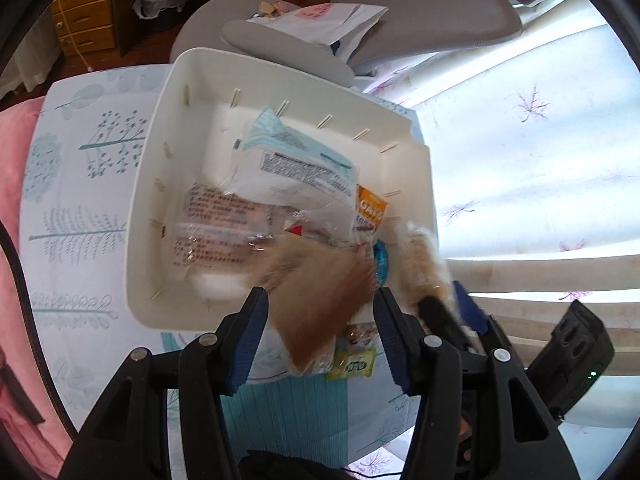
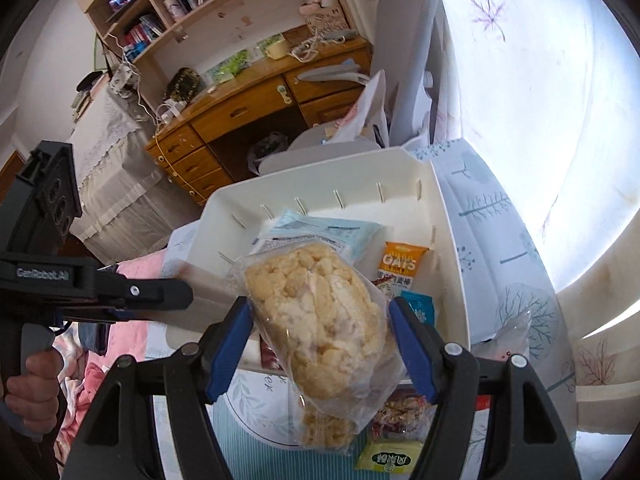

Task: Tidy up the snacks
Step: 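Carry both held snacks into the white basket and open both tools, then withdraw both open tools from the basket over the remaining snacks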

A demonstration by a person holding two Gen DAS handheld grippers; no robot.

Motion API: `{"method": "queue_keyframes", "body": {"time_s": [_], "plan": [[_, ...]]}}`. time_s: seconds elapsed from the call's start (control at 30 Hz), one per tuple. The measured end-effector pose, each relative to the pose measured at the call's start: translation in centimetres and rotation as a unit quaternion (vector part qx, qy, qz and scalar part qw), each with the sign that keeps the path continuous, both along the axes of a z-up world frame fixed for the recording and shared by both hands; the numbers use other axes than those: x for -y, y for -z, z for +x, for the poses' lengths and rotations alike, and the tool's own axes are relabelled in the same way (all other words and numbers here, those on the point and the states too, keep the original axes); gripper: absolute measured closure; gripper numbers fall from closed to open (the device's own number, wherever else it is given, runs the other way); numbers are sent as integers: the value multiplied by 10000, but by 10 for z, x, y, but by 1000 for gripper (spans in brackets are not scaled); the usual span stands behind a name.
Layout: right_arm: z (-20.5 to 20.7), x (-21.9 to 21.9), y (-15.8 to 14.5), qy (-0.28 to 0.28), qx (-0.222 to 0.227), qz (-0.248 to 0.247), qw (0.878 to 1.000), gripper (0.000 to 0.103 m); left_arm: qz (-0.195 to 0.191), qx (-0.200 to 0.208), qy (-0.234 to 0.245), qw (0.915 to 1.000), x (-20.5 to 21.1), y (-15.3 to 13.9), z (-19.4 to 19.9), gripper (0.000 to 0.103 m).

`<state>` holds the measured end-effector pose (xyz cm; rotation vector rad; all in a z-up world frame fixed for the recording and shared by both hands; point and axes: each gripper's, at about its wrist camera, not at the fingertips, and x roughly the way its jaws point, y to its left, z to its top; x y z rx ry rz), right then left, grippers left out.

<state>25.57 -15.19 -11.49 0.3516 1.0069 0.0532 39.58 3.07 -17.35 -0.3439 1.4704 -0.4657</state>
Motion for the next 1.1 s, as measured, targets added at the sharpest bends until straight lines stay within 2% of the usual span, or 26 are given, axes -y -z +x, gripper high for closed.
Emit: {"method": "queue_keyframes", "body": {"time_s": [0.03,0.1,0.2,0.27,0.73,1.1], "plan": [[2,0,2,-15,-63,12,10000,32,-27,27,-11,10000,0,0,1,48],[4,-2,5,-31,-170,-15,9998,32,-61,44,-6,10000,1,0,2,30],[5,-6,6,-77,-222,-71,9997,30,-28,73,35,10000,1,-1,0,26],[4,-8,4,-91,-203,-100,9997,23,-5,66,75,9999,2,-3,-3,23],[-37,-3,-34,-71,126,-70,9999,22,147,195,64,9997,-5,-31,-55,21],[-76,13,-53,-415,180,130,9989,22,219,408,-310,9984,0,-57,-114,21]]}}
